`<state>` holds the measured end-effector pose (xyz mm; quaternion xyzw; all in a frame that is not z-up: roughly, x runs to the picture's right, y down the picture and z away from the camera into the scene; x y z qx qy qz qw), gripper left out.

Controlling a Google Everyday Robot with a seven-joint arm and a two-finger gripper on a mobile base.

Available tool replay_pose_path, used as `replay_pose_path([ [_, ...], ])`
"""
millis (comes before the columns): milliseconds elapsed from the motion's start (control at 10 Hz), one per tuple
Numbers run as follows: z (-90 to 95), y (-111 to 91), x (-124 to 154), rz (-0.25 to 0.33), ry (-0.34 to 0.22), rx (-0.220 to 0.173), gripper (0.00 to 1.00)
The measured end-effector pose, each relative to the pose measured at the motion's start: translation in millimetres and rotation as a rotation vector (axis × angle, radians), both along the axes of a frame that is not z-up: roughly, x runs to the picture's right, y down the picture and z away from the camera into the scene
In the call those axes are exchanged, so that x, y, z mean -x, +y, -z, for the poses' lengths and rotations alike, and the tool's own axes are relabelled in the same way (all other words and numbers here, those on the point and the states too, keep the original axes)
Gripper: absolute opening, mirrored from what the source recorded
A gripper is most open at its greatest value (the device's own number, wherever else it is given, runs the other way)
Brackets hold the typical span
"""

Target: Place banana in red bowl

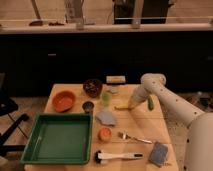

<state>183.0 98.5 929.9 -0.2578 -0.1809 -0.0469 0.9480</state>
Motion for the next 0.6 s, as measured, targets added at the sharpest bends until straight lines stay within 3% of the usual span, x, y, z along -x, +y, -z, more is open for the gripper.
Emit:
replay_pose_path([
  [400, 21.6, -13.9, 17.2, 0.003, -0.067, -0.058, 0.00],
  [600, 38.1, -28.5, 33.8, 0.010, -0.113, -0.107, 0.00],
])
